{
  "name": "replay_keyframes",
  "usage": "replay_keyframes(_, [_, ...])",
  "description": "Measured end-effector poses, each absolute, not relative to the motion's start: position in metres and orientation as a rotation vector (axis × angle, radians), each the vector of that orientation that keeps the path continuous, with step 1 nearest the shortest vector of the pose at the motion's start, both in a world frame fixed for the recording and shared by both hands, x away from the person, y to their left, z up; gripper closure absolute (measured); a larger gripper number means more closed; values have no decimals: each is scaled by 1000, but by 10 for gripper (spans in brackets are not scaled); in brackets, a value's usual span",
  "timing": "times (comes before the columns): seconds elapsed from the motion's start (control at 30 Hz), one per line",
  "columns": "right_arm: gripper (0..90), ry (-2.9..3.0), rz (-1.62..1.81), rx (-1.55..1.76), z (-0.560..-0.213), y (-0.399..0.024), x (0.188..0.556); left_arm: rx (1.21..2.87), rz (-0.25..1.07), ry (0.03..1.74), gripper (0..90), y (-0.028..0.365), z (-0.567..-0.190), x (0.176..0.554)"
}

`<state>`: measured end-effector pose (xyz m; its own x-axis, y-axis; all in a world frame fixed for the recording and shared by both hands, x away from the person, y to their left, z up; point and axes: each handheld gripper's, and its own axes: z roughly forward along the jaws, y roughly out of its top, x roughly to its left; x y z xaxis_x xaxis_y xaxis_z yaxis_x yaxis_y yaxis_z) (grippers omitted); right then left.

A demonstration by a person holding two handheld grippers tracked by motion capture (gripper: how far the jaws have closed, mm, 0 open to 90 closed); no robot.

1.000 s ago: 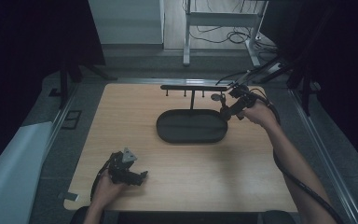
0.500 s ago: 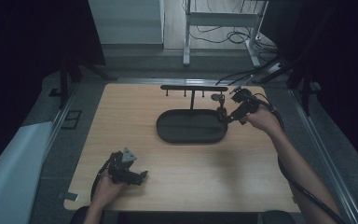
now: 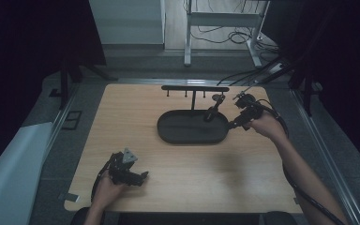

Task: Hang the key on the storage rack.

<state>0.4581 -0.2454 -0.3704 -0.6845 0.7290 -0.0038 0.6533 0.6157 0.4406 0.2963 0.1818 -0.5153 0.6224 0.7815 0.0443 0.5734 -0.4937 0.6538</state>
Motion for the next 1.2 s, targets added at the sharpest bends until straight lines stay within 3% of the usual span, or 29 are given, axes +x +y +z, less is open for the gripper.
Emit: replay_keyframes(1.2, [110,2637,680,1139,-398,-271,401,2235,459,1052,0,183,-513,295])
